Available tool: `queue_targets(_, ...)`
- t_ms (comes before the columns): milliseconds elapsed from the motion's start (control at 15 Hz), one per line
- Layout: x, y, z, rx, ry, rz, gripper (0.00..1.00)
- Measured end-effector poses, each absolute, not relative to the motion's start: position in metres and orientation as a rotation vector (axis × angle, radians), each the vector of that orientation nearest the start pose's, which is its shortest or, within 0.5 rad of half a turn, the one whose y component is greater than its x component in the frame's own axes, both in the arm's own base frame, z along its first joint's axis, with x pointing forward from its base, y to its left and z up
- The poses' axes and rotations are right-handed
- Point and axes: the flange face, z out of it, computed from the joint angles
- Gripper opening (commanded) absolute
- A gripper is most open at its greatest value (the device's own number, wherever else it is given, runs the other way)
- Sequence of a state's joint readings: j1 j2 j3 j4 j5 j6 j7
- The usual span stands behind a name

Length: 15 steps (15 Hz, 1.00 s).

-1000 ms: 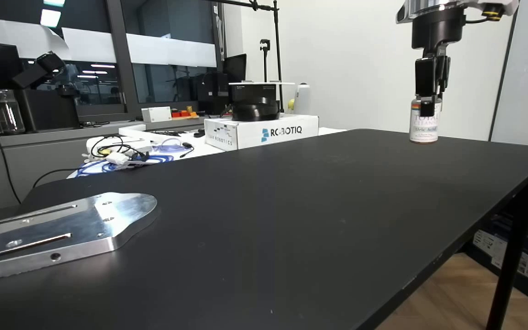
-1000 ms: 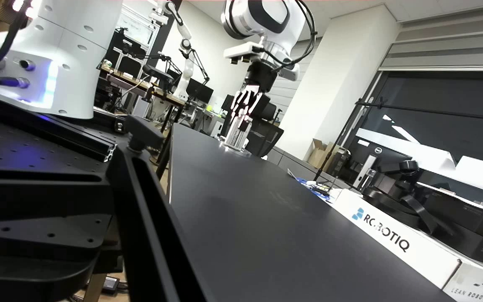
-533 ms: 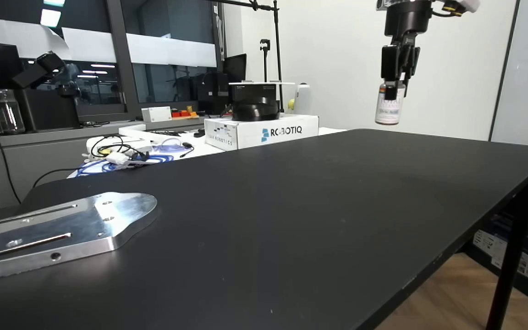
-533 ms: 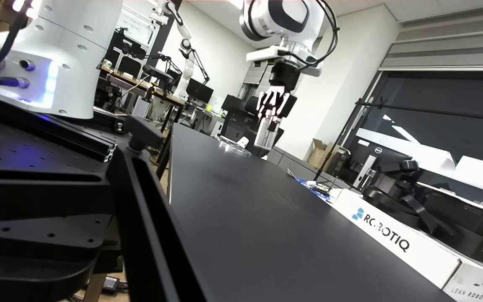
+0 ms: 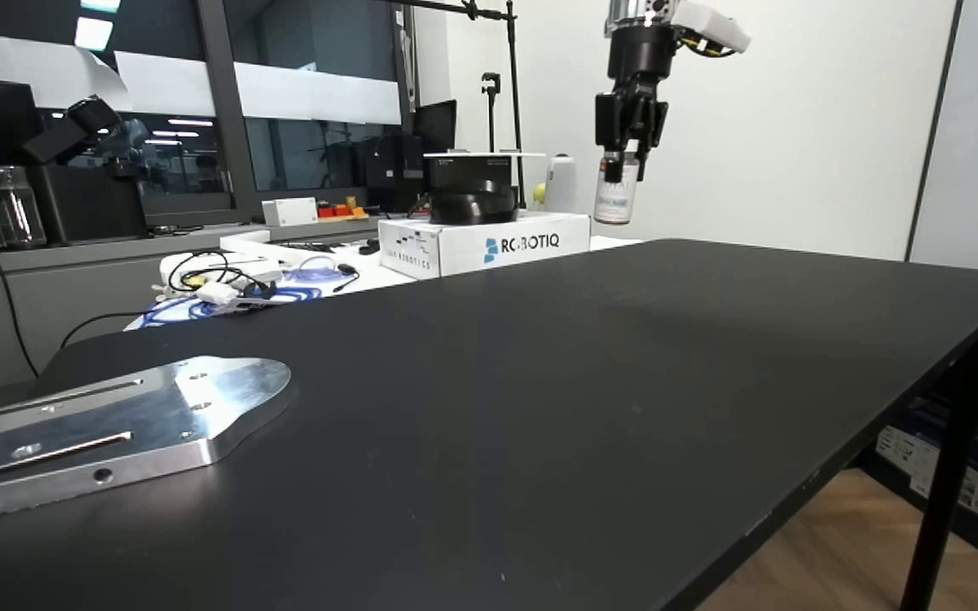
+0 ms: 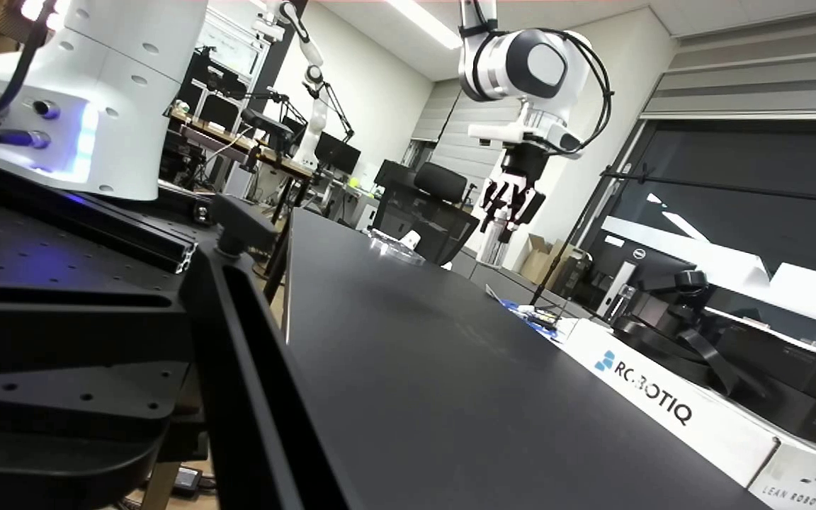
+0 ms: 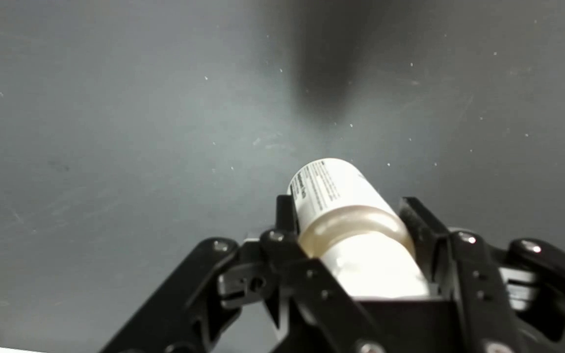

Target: Move the bottle backwards

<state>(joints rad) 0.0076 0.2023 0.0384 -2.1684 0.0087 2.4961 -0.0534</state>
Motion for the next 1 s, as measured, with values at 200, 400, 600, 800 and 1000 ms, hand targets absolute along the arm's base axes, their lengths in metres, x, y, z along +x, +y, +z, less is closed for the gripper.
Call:
queue_targets(200,0.607,0.065,0.304,-3.100,-0.237,-0.161,0.31)
queue_targets(400,0.629,0.110,0.289,-3.082,-0.347,-0.100,0.31)
queue_targets(600,0.639,0.150,0.267,-3.069,-0.444,-0.006,0.31)
queue_targets(800,0.645,0.172,0.242,-3.068,-0.507,0.076,0.31)
queue_targets(1000,0.650,0.181,0.222,-3.069,-0.541,0.121,0.31)
